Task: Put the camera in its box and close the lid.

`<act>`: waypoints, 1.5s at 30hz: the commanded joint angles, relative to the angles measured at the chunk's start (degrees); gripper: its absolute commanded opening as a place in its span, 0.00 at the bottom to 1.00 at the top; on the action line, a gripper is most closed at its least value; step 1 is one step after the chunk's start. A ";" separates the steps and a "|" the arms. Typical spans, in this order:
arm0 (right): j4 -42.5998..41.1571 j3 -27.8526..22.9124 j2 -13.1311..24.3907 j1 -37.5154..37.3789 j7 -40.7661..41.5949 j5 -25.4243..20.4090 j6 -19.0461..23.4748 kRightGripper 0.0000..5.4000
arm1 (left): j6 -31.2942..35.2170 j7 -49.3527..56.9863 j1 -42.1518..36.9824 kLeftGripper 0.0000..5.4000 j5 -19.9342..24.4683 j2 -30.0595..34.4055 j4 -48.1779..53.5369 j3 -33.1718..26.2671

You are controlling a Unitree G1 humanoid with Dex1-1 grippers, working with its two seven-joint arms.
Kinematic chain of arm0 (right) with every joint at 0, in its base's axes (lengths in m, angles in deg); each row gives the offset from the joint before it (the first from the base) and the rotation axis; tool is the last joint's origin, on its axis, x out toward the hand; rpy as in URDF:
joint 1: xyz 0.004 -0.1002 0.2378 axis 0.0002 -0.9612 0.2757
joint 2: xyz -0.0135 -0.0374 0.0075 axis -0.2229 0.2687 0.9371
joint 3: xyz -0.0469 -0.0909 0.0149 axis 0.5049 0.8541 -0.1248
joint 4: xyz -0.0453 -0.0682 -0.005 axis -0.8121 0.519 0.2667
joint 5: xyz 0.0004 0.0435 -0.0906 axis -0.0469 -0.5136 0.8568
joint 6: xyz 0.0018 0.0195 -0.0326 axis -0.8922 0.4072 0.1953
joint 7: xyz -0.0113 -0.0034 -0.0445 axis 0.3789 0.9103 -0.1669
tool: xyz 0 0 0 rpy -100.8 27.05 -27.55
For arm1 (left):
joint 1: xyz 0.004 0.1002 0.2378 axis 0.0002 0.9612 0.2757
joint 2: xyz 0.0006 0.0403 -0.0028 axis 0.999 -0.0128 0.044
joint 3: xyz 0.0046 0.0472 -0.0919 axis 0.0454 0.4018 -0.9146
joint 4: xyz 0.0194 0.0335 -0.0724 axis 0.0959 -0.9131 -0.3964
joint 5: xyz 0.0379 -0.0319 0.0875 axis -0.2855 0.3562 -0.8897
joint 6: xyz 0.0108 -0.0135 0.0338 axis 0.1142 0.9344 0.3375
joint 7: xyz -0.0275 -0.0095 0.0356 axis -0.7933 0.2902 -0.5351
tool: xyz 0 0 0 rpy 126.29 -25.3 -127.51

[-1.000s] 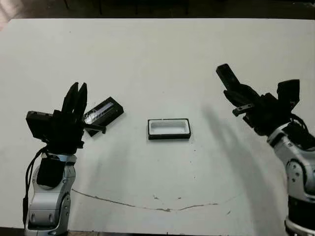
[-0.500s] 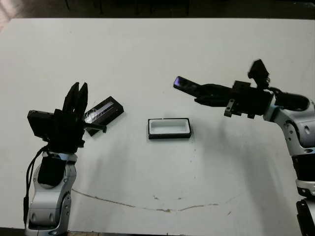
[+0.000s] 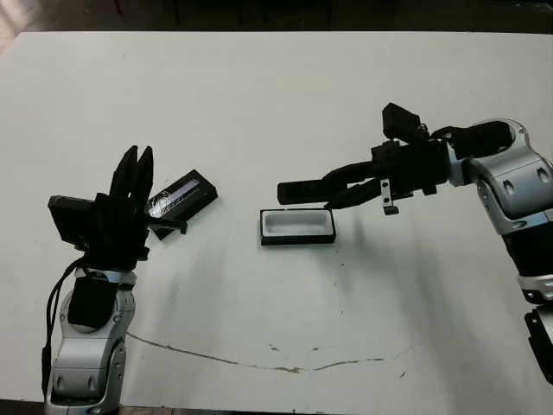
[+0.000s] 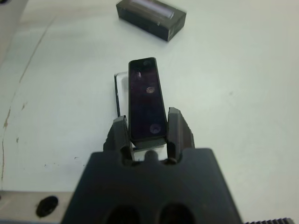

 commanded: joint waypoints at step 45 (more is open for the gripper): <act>-2.17 5.62 -2.85 -2.40 -1.76 5.95 1.06 0.01 | -0.63 0.45 0.89 0.00 -0.47 -0.66 -2.19 1.28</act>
